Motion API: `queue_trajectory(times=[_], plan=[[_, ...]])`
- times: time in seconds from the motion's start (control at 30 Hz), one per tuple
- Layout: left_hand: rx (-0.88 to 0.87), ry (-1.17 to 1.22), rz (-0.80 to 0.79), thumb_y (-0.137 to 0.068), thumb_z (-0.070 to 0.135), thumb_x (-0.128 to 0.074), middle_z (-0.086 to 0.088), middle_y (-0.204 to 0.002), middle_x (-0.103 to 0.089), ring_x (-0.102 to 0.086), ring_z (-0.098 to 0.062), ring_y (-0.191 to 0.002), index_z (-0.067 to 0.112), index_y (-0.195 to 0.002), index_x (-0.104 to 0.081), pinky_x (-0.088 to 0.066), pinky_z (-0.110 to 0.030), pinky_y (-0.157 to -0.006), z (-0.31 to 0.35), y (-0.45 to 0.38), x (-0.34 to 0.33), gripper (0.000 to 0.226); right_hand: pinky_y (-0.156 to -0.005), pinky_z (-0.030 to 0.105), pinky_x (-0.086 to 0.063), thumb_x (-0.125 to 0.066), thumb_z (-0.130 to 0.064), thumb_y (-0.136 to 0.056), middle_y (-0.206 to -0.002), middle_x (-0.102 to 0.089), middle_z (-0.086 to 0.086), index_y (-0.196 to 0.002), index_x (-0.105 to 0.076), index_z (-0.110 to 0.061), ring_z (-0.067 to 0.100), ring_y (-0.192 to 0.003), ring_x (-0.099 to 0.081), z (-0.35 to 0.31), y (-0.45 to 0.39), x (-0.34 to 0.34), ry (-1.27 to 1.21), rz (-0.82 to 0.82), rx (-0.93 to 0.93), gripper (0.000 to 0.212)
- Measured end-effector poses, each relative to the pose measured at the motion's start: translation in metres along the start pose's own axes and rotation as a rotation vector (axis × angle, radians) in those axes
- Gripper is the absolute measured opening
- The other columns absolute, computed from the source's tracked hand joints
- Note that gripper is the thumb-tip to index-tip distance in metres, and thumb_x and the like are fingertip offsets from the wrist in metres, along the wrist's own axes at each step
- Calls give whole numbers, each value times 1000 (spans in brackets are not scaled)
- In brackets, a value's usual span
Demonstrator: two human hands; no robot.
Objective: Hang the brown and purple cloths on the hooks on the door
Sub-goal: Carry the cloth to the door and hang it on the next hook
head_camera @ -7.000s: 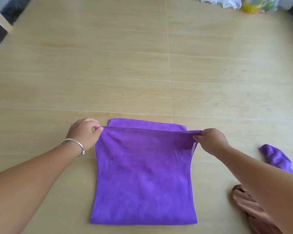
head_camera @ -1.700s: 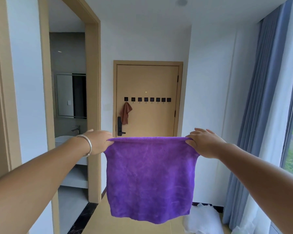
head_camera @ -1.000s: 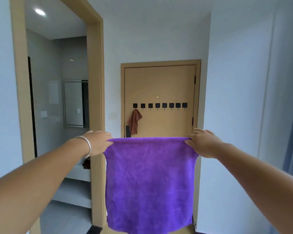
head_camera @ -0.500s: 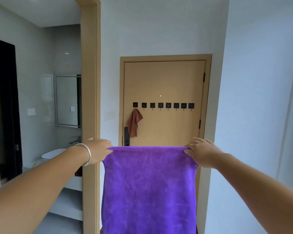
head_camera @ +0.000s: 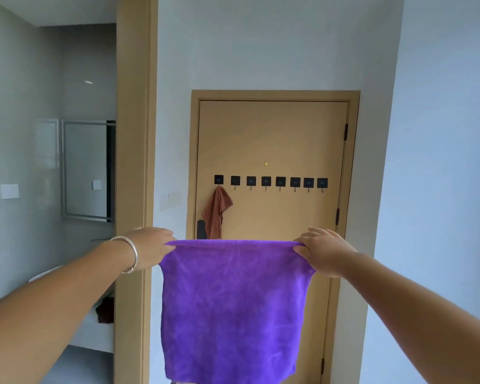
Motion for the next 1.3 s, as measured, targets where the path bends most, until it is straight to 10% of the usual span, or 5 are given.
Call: queue_trajectory(times=[1.3], plan=[[10,51,-56,-99,40,-31,1,-131,-55,-50,-21,-120,20,-127,-54,-39,-39,-104,-157,-511,-187,41,-118,39,-12,-20,-48,-102,-144,-45,-13,-135,-49,-34,13,-146,-14,77,-527,-236,-77,-86,-43,46]])
Point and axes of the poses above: each hand's wrist, its own y-axis away from the middle knuckle, its own x-axis out of the back of the hand, z = x × y, the point moved 9 cm from there along -y, towards the middle knuckle
